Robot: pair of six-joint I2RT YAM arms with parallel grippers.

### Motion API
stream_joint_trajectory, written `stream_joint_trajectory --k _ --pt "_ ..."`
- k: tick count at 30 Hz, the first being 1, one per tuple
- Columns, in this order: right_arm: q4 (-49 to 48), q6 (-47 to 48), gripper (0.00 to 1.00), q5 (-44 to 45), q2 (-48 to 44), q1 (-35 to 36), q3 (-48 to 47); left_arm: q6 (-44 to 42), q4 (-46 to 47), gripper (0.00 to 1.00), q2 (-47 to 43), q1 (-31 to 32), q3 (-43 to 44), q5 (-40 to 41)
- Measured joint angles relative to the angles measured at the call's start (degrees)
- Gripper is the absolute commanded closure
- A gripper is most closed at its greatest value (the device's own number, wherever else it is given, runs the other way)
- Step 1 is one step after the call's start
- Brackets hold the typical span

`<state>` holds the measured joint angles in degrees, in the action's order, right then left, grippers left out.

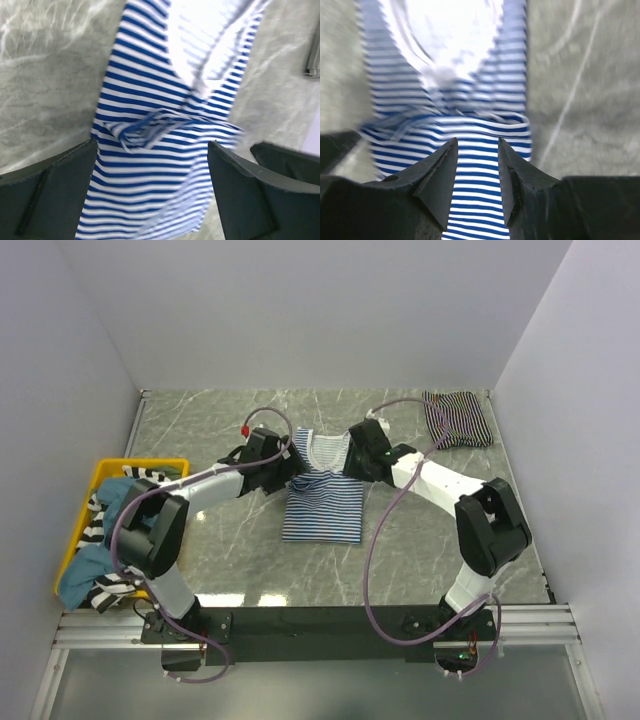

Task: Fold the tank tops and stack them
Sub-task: Fold the tank top

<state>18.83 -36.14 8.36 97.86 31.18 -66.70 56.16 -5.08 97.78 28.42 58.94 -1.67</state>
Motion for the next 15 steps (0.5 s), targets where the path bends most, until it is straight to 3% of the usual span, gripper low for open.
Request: stream_joint_trajectory --k 3,6,7,8,10,12,13,15 --pt "-1.0 0.7 0.52 1.0 -1.4 -0.1 -1.7 0.0 -0.3 0.07 -3.5 -0.1 -0.1 0.2" --pt "-0.6 1.1 0.54 1.7 -3.7 -0.1 -1.5 0.8 0.1 0.29 -10.7 0.4 -2.1 0.6" --pt "-0.9 1.2 0.56 1.4 -4.5 -0.1 -1.2 1.2 0.6 0.45 -13.3 1.0 -3.5 1.0" --pt "-1.4 1.3 0.58 0.8 -5.2 -0.1 -1.0 2.2 0.9 0.53 -15.9 1.6 -5.2 1.5" --pt "-2.6 1.6 0.73 -1.4 -5.6 0.2 -0.9 4.7 2.3 0.73 -21.8 3.7 -10.5 2.1" --pt "-4.4 1.8 0.79 -4.2 -4.6 0.9 -0.9 7.1 2.7 0.81 -26.0 5.4 -15.5 2.2" --pt "-5.0 1.9 0.79 -5.4 -3.8 1.3 -1.0 8.1 2.6 0.88 -27.6 6.1 -17.8 2.2" --pt "-6.3 1.9 0.76 -8.7 -1.0 2.8 -1.6 9.6 1.1 0.92 -29.4 6.5 -20.9 2.8"
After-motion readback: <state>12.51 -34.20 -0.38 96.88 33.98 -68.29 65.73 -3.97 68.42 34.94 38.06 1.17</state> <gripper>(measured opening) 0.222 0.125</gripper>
